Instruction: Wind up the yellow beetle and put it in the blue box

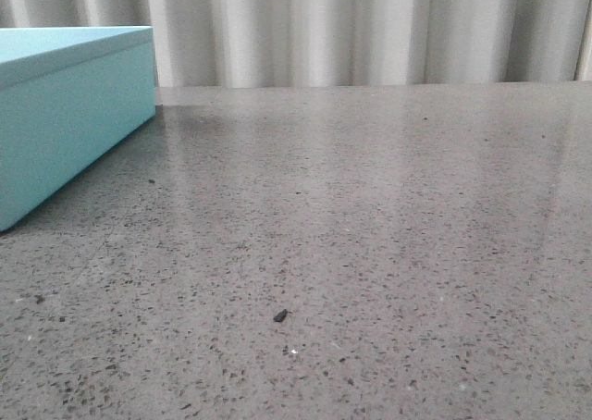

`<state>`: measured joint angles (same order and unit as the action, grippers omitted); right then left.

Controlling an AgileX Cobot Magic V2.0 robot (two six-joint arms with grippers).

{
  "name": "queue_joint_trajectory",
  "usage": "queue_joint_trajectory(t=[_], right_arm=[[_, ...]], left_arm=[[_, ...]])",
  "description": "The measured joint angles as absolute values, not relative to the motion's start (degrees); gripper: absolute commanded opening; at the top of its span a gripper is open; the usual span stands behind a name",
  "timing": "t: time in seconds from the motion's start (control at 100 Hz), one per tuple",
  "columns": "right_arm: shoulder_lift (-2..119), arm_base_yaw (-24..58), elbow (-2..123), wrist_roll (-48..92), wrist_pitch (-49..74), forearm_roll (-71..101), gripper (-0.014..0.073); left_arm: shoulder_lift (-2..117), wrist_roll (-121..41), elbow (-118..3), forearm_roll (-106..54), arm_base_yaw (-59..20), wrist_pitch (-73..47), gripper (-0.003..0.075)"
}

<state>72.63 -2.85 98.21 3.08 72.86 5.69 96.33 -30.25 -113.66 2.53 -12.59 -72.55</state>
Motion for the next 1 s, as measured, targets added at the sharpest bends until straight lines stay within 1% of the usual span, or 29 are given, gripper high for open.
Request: queue_joint_trajectory(t=[0.16,0.33,0.65,1.0], right_arm=[[72.6,-2.8,98.2,3.0,72.9,5.7,-0.0061],[72.6,-2.8,98.2,3.0,72.9,5.7,-0.0061],[72.6,-2.8,98.2,3.1,72.9,5.7,-0.0061],[72.6,-2.8,98.2,3.1,72.9,5.7,-0.0061]], left_arm=[[96.3,-25.8,-113.7,1.6,-8.1,-72.7,0.0059],[97.1,-23.3,-112.6,-1.1,-5.1,-72.6,0.0059],[103.5,-22.8,-103.4,-2.6,-4.6,-72.4,0.0059],[109.0,-22.6,-100.1,-4.1,-4.6,-71.5,0.0065]])
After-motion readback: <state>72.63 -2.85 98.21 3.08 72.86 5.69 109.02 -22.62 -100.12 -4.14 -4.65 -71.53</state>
